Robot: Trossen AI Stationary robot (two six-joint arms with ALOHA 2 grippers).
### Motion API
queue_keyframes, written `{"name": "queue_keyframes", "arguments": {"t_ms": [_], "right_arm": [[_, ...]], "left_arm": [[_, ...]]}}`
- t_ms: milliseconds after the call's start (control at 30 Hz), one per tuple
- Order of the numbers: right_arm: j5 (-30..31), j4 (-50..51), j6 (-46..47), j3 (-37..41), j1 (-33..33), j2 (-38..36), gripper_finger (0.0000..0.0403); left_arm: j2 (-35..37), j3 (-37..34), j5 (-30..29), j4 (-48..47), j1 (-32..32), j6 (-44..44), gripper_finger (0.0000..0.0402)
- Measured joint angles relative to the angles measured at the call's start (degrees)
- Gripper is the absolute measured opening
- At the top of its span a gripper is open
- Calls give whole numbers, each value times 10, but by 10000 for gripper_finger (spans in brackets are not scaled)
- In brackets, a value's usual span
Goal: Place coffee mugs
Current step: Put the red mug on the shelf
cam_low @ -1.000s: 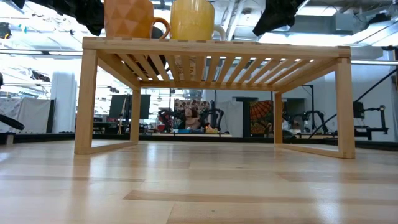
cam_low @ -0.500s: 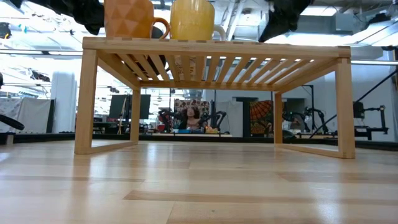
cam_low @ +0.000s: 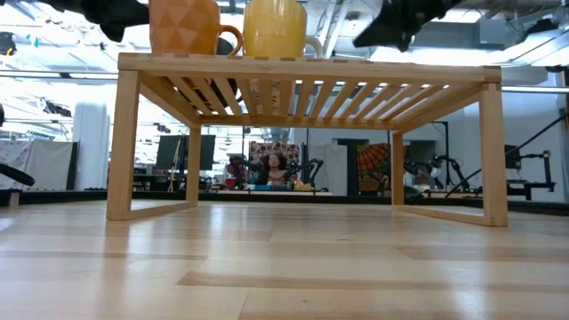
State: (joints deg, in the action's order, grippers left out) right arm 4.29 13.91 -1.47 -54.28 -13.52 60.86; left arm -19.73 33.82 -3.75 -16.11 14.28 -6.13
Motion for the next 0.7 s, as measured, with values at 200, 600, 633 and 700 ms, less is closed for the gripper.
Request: {"name": "queue_keyframes", "arguments": {"t_ms": [200,600,633,700], "right_arm": [[-29,-68,-3,26,0,4,19],[-30,-60,-7,26,15,-2,20],[-29,-59,-9,26,14,-2,20],[-29,-60,-9,26,11,-2,20]], "left_arm": [[0,0,52,-20,0,22,0],[0,-34,69,41,-25,32,0],[0,-38,70,42,-28,28,0],[0,-42,70,43,-34,23,0]]}}
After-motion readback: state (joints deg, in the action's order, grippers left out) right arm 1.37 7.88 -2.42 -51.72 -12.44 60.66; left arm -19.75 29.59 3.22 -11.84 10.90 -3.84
